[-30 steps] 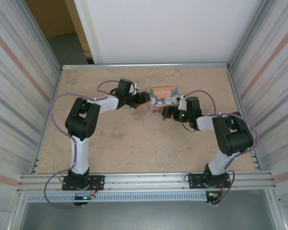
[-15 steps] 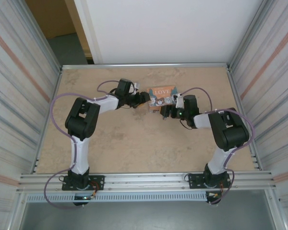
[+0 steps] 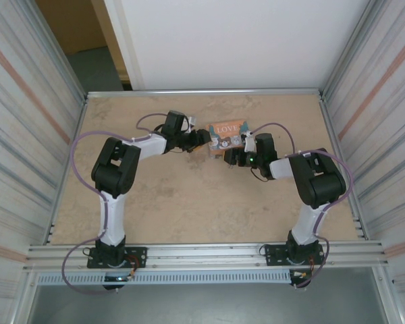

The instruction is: Unlock a padlock with a key

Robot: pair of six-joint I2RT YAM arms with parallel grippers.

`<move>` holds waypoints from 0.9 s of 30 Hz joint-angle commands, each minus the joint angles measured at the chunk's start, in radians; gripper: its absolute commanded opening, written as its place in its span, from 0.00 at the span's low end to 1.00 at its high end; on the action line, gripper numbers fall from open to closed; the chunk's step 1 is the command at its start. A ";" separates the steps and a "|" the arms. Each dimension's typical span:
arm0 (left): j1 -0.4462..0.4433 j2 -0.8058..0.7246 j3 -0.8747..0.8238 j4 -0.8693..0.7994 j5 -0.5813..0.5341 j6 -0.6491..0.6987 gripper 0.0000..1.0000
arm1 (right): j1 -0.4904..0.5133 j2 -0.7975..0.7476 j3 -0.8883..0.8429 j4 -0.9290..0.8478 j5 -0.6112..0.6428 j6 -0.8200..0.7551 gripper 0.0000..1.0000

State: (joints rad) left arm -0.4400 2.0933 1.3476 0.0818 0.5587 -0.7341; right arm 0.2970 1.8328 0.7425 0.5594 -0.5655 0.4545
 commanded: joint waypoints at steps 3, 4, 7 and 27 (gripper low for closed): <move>0.009 0.008 -0.036 -0.118 -0.042 0.001 0.61 | 0.006 0.009 0.012 0.011 -0.011 -0.026 0.55; 0.009 0.008 -0.036 -0.119 -0.042 -0.001 0.61 | 0.007 0.008 0.011 0.008 -0.008 -0.026 0.54; 0.009 0.008 -0.034 -0.119 -0.040 -0.001 0.61 | 0.005 0.005 0.008 0.002 -0.005 -0.027 0.51; 0.007 0.007 -0.041 -0.117 -0.040 -0.005 0.60 | 0.001 0.003 0.003 -0.028 0.013 -0.029 0.26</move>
State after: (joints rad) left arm -0.4393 2.0926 1.3476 0.0803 0.5613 -0.7376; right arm 0.2943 1.8328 0.7425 0.5323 -0.5461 0.4358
